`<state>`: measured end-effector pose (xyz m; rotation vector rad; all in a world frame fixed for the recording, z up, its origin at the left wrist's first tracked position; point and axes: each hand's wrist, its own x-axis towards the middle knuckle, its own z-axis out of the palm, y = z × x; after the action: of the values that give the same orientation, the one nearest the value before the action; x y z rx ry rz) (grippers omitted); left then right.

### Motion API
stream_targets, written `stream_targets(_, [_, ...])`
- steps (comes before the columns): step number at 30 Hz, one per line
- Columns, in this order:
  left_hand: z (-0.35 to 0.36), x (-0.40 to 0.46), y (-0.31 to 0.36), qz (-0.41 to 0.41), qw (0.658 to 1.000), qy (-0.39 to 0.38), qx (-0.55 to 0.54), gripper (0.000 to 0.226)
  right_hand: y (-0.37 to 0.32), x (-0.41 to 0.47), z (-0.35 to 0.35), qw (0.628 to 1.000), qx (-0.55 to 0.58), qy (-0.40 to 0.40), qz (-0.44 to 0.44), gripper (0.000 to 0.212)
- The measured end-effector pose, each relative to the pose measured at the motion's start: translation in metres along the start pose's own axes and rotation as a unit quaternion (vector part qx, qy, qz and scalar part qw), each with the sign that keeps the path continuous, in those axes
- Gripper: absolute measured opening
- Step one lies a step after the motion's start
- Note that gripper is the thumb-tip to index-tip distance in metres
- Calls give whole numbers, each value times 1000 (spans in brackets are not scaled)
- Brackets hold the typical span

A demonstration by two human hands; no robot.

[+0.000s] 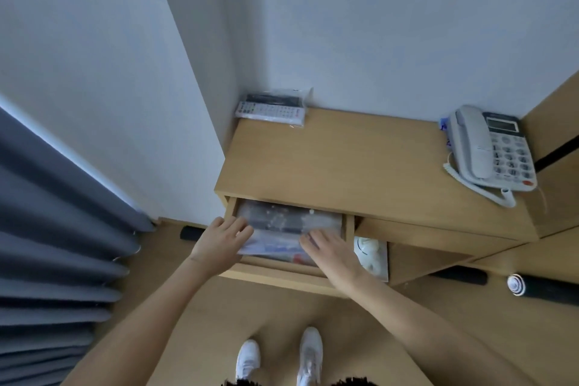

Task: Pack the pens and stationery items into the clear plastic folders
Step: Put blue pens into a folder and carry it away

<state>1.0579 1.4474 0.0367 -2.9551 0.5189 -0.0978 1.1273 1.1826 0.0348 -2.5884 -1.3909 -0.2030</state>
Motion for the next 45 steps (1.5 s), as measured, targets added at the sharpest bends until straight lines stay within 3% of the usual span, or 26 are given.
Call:
stream_targets(2, [3,3,-6,25,1000,1,2,72,-3,2,3,1000,-5,13,5,62])
stream_targets(7, [13,20,-15,91,995,-13,-26,74,0,1,19,999,-14,-4,42,68])
stream_targets(13, [25,31,-25,133,988,-27,-68,74,-4,6,27,996,-45,-6,79,43])
stream_targets(17, [29,33,-31,147,985,-22,-90,71,-5,7,26,995,-45,-25,83,41])
stream_targets(22, [26,31,-38,132,971,-91,-175,52,-6,10,19,996,-30,-45,74,57])
stream_targets(25, [23,28,-44,102,953,-156,-239,34,-7,8,17,996,-22,-58,63,56])
stream_targets(32, [28,24,-38,72,964,-98,-238,13,0,2,23,990,47,-102,84,38])
stream_targets(34, [27,20,-35,77,966,-73,-237,23,2,-3,20,981,95,-126,109,30])
stream_targets(38, [32,16,-30,71,969,-62,-229,43,3,-16,8,936,238,-160,204,44])
stream_targets(41, [34,13,-29,70,969,-56,-231,45,1,-24,4,910,298,-126,261,32])
stream_targets(45, [33,8,-27,59,957,-48,-280,36,6,-25,4,905,281,-131,291,30])
